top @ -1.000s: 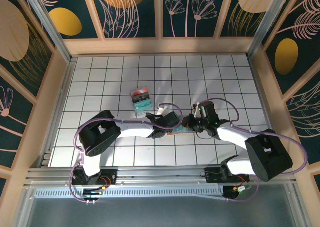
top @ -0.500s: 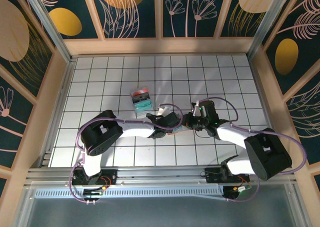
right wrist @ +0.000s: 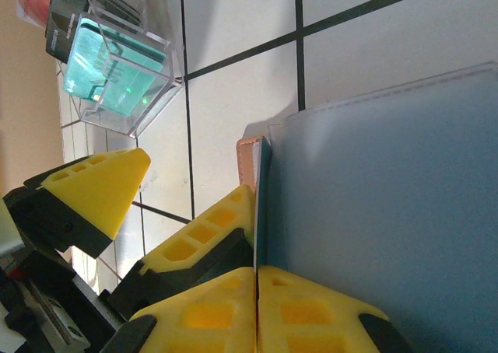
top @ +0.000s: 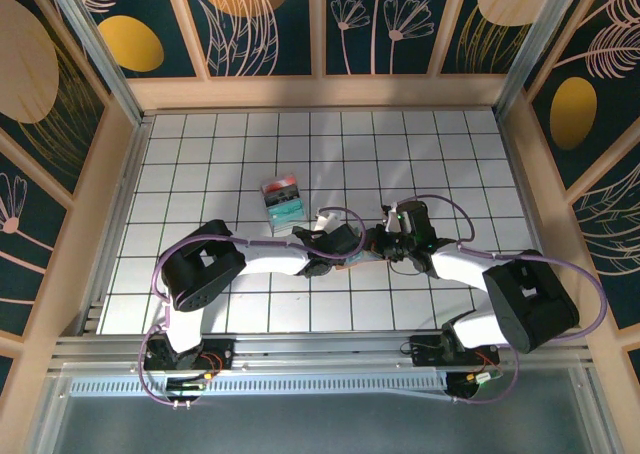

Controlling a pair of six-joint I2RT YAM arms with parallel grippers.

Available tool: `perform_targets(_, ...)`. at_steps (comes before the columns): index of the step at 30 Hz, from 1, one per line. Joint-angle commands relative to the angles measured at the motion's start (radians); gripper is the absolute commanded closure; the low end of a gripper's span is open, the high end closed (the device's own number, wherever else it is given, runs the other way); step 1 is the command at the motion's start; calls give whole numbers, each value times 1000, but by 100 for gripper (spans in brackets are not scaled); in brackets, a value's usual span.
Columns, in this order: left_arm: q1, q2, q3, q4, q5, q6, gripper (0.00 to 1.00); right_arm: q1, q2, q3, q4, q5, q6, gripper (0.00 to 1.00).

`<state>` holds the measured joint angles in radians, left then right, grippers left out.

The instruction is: Take the credit cards out of the card holder

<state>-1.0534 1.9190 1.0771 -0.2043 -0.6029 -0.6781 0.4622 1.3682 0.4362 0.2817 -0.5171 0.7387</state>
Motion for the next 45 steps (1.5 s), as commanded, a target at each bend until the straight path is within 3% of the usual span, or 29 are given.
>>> perform_targets(1, 4, 20, -36, -14, 44, 4, 1, -7, -40, -3, 16, -8, -13, 92)
perform_targets(14, 4, 28, -35, -20, 49, -5, 1, -42, -140, -16, -112, 76, -50, 100)
perform_targets(24, 5, 12, -37, -21, 41, -6, 1, -80, -243, -8, -240, 174, -90, 100)
perform_targets(35, 6, -126, -13, -16, 50, 3, 1, -107, -398, -31, -256, 210, -116, 100)
perform_targets(45, 65, -387, -99, 202, 284, -19, 2, -112, -513, -110, -39, 89, -55, 100)
